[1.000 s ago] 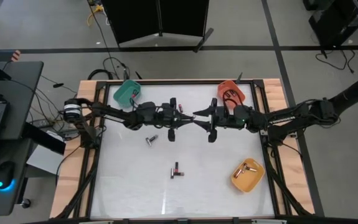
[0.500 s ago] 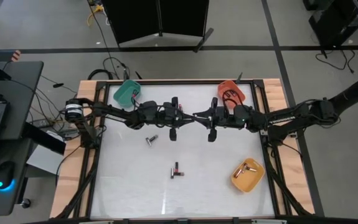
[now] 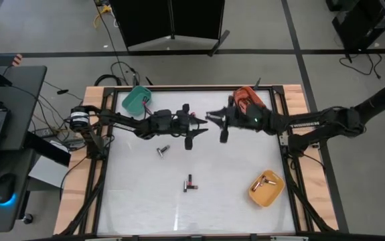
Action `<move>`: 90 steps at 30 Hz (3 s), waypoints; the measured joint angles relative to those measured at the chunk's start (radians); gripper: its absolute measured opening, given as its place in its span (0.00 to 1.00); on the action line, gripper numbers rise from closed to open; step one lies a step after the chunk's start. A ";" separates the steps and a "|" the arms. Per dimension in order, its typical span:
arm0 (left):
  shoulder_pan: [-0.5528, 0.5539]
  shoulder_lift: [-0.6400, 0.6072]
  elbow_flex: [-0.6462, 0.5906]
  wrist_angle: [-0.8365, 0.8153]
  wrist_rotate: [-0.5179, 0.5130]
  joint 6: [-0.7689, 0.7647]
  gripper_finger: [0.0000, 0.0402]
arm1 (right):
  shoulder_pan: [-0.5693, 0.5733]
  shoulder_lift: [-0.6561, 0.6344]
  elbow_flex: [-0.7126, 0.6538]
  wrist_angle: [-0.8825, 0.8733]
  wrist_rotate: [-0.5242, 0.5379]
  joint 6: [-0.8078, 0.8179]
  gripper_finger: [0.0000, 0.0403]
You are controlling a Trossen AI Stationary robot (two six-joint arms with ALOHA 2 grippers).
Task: Sort batteries
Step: Put the black battery into the orange bin, then put the silver battery into the yellow bin
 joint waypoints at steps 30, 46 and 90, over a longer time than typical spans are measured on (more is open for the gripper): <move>0.000 -0.001 0.000 -0.141 -0.066 0.031 0.42 | -0.690 0.199 0.074 -0.770 0.080 0.006 0.15; 0.000 -0.001 0.000 -0.202 -0.066 0.037 0.42 | -0.694 0.302 0.074 -0.751 0.118 0.036 0.30; 0.212 0.179 0.076 -0.570 0.017 0.023 0.60 | -0.275 -0.071 0.074 -0.807 0.069 0.010 0.14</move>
